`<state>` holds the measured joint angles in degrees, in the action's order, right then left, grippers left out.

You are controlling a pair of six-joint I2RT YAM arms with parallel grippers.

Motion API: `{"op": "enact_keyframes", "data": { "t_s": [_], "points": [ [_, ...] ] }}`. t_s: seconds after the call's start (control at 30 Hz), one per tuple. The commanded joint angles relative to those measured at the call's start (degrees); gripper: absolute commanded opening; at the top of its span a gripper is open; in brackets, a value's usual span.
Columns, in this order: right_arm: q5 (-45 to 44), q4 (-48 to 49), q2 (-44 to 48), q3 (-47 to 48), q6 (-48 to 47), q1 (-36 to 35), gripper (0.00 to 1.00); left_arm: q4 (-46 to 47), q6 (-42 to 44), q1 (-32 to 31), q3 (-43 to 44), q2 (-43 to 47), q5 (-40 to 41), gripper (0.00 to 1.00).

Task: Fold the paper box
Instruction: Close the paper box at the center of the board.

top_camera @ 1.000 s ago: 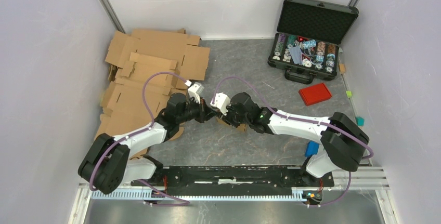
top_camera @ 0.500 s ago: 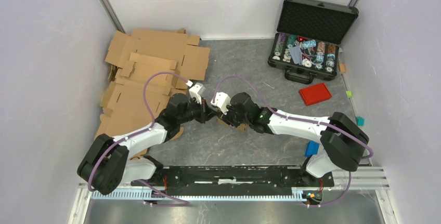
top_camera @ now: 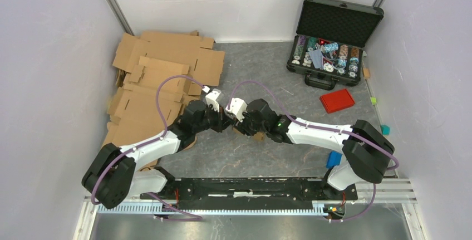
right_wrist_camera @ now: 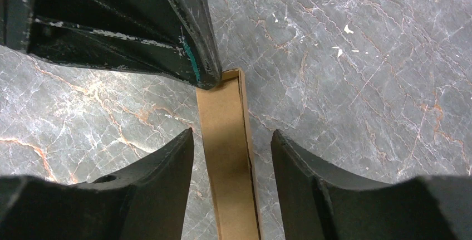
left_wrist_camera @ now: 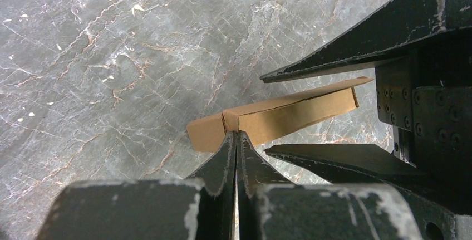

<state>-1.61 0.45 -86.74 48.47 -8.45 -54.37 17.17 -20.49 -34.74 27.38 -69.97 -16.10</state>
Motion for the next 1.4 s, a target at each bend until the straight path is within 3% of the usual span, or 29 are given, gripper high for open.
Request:
{"op": "enact_keyframes", "data": {
  "t_s": [0.0, 0.37, 0.73, 0.93, 1.07, 1.37],
  "points": [
    [-1.16, 2.1, 2.14, 0.77, -0.67, -0.25, 0.6, -2.95, 3.8, -0.59, 1.21, 0.79, 2.46, 0.02],
    [1.43, 0.7, 3.42, 2.42, -2.43, 0.18, 0.7, -4.07, 4.19, -1.03, 2.11, -0.25, 3.08, 0.02],
    [3.35, 1.77, 5.4, 1.32, -1.74, 0.44, 0.49, -4.17, 4.34, -1.47, 2.47, -0.85, 3.18, 0.02],
    [3.76, 0.54, 4.12, 0.77, -2.04, 0.41, 0.47, -4.16, 4.33, -1.89, 2.62, -1.28, 3.26, 0.02],
    [4.59, 2.04, 4.61, -0.79, -1.92, 0.33, 0.34, -4.16, 4.51, -2.22, 2.77, -1.55, 3.52, 0.02],
    [5.23, 4.3, 5.2, -4.08, -2.19, -0.13, 0.34, -4.43, 4.76, -2.94, 3.16, -2.18, 4.06, 0.02]
  ]
}}
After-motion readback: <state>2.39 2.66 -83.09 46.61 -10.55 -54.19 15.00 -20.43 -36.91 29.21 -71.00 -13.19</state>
